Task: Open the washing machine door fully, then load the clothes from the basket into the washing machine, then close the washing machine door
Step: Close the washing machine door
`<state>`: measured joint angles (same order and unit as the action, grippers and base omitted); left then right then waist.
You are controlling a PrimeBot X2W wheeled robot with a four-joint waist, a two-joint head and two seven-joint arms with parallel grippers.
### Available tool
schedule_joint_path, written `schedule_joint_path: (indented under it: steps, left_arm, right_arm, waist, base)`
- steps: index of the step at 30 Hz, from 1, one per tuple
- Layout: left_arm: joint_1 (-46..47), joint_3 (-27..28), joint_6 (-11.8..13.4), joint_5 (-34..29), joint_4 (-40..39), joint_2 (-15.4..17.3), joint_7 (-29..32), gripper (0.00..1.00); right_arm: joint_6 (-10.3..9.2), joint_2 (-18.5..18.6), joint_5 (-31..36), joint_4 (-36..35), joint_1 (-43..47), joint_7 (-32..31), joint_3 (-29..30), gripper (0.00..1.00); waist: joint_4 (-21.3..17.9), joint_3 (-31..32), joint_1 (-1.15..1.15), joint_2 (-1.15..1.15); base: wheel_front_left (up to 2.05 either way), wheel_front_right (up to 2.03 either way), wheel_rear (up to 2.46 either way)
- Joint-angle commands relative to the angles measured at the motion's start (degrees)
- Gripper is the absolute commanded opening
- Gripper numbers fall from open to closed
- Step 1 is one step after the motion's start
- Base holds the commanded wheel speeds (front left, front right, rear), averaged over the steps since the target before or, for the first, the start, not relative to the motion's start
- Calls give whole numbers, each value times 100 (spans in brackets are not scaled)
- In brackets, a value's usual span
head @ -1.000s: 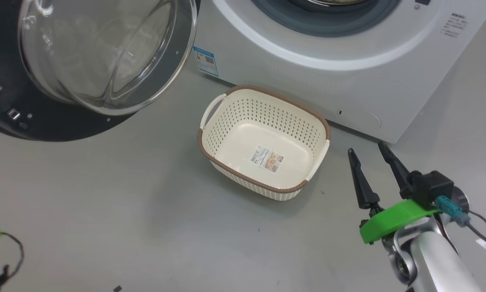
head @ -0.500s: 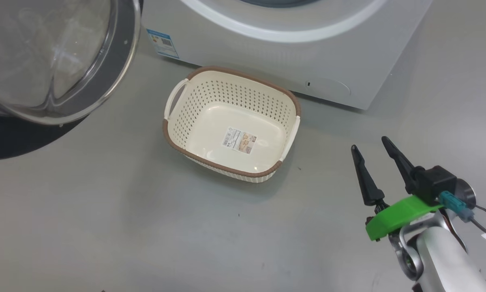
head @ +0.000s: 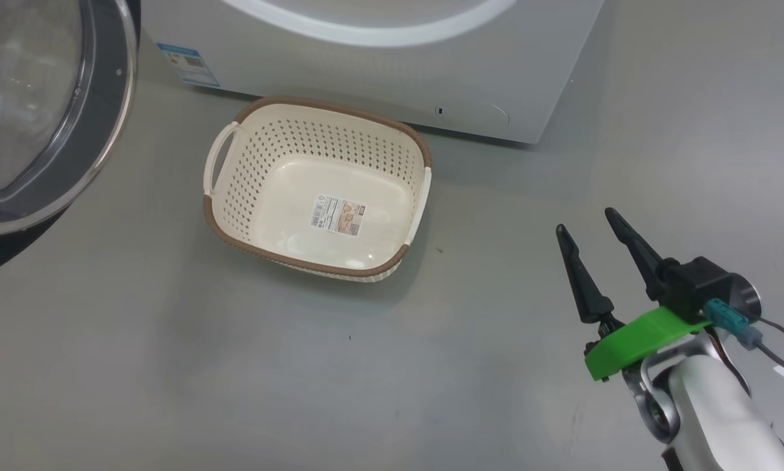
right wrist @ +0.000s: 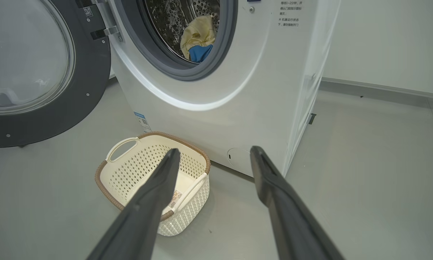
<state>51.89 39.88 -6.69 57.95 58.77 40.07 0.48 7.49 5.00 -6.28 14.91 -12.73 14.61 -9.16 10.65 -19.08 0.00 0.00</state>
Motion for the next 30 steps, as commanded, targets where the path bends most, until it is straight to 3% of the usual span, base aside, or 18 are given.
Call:
schedule_joint_path:
  steps: [1, 7, 15, 30]
  left_arm:
    - [111, 78, 7, 71, -40, 545, 146, 0]
    - [434, 178, 7, 455, 582, 622, 991, 0]
    - [527, 68, -68, 648, 714, 601, 1648, 0]
    - [72, -384, -79, 1003, 2, 187, 2935, 0]
  right_arm:
    - [0, -1, 36, -211, -173, 39, -110, 100]
    - [0, -51, 8, -229, -205, 39, -85, 100]
    - [0, -101, -5, -217, -237, 39, -93, 100]
    - [0, -98, -1, -130, -196, 39, -65, 100]
  waist:
    - [-70, -53, 0, 0]
    - [-177, -110, 0, 0]
    - [-153, -83, 0, 0]
    - [-9, 72, 0, 0]
  base:
    - [0, 0, 0]
    - [0, 0, 0]
    - [0, 0, 0]
    - [0, 0, 0]
